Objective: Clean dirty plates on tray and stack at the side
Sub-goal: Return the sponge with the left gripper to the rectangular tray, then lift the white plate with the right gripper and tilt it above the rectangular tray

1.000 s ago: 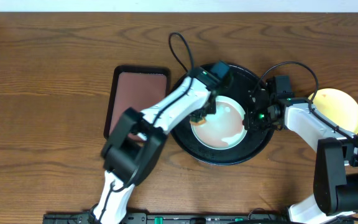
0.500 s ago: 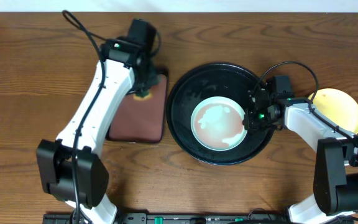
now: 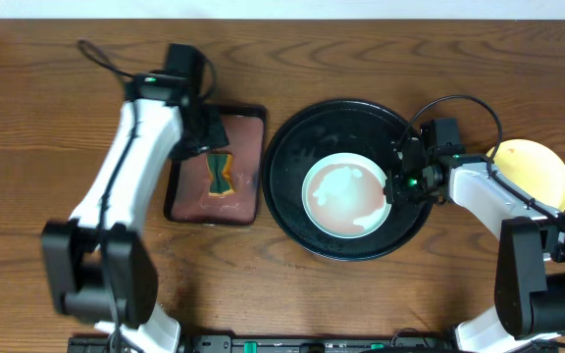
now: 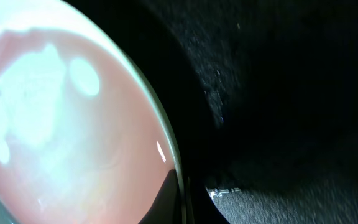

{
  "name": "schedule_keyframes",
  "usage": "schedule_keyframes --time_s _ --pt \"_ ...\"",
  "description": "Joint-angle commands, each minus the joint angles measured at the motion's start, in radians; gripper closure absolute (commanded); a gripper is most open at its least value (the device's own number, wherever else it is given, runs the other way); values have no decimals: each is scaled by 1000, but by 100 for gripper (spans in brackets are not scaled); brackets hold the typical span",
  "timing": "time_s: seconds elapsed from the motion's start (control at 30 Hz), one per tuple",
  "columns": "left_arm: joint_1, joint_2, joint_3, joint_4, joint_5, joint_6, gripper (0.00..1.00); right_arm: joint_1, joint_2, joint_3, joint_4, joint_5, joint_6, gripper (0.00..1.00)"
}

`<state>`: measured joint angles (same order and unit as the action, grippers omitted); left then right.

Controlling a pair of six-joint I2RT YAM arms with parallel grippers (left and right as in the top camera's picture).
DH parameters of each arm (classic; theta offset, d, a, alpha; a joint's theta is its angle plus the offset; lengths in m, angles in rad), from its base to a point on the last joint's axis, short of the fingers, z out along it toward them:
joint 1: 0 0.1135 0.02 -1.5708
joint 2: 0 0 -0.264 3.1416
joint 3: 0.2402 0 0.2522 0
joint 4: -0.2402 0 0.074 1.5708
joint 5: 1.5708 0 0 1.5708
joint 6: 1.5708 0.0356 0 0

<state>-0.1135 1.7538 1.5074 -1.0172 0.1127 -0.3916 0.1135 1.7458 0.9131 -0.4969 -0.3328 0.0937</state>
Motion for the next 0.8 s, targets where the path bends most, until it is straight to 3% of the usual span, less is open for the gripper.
schedule_keyframes --time_s 0.0,0.17,0.3,0.63,0.67,0.77 --pt "44 -122 41 -29 56 15 36 5 -18 98 -73 37 -23 99" --pt "100 -268 41 -78 56 25 28 82 -53 385 -264 60 -89 99" --pt "109 -350 41 -102 56 25 27 166 -53 502 -275 113 -88 99" --pt "109 -555 41 -153 56 25 25 431 10 525 101 291 -89 99" --pt "109 -563 41 -159 56 25 20 448 23 525 127 312 -93 99" --pt "109 -582 40 -180 56 25 18 501 65 525 202 377 -126 99"
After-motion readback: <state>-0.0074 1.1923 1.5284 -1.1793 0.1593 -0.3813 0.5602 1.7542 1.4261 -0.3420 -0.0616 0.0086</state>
